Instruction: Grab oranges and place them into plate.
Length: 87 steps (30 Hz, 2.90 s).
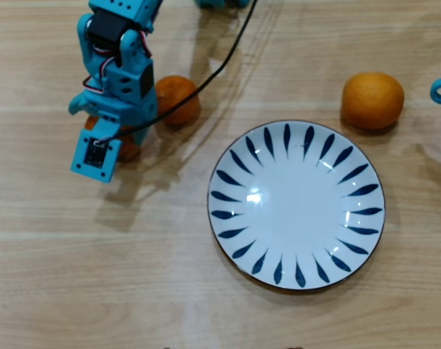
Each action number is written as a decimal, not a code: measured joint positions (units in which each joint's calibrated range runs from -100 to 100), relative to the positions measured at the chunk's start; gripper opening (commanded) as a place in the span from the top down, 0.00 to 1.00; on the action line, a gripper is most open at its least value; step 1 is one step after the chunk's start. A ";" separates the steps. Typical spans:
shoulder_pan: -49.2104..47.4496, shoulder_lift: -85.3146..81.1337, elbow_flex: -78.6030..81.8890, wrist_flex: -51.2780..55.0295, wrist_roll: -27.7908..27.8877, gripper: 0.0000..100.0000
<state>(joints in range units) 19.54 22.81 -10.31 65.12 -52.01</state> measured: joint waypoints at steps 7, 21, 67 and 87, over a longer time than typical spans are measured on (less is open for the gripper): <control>0.08 0.00 0.00 0.00 0.00 0.59; 0.84 0.00 0.00 0.00 0.00 0.80; -44.24 -11.76 -6.73 -6.46 -13.88 0.60; -24.31 -29.03 11.69 12.49 -7.25 0.61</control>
<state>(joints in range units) -4.77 -6.22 1.37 77.61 -59.26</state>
